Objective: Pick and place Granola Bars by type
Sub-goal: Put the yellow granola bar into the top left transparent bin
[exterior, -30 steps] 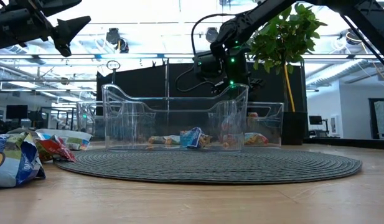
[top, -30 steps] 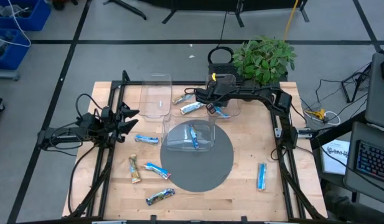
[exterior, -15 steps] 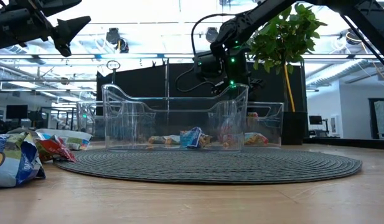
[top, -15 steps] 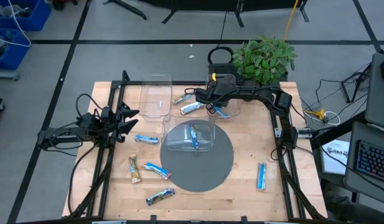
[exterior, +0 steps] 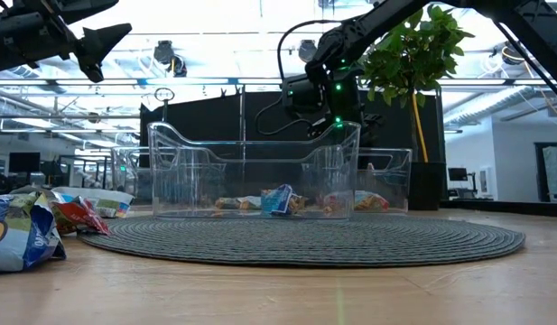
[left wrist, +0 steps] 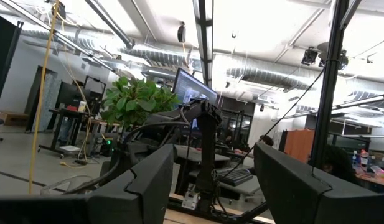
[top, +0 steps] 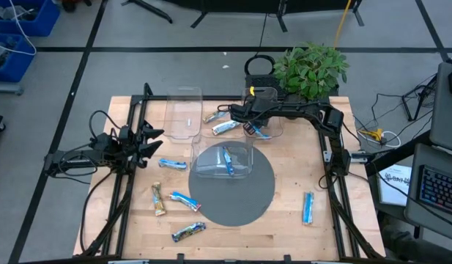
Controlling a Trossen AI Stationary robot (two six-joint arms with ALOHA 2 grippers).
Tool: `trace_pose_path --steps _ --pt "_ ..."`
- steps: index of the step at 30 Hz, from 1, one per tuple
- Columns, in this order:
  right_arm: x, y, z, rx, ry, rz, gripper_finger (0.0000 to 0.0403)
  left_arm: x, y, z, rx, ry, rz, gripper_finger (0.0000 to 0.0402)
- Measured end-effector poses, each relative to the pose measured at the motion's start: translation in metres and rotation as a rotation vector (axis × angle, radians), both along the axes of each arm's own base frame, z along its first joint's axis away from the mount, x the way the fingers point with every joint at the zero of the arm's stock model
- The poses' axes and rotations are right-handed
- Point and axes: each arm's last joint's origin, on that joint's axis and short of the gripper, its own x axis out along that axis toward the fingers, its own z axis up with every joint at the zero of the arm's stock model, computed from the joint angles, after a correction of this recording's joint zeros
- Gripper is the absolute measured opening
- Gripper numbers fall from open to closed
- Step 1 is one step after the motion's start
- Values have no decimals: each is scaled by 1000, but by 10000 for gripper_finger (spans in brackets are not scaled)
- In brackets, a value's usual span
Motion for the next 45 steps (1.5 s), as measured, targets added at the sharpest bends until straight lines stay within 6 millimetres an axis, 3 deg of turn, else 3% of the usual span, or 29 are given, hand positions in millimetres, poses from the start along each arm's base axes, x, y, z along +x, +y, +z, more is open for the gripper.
trace_pose_path --steps 13,21,26,34,39,45 --pt "-4 -4 3 -22 31 8 178 0 0 0 0 0 0 225" --pt "-11 3 46 -130 -35 63 178 0 0 0 0 0 0 225" --pt "-9 26 83 -150 -154 224 175 0 0 0 0 0 0 225" --pt "-13 80 133 -186 -278 516 176 0 0 0 0 0 0 225" --pt "-20 111 153 -101 -355 718 172 0 0 0 0 0 0 225" --pt "-36 146 165 -26 -288 967 177 0 0 0 0 0 0 225"
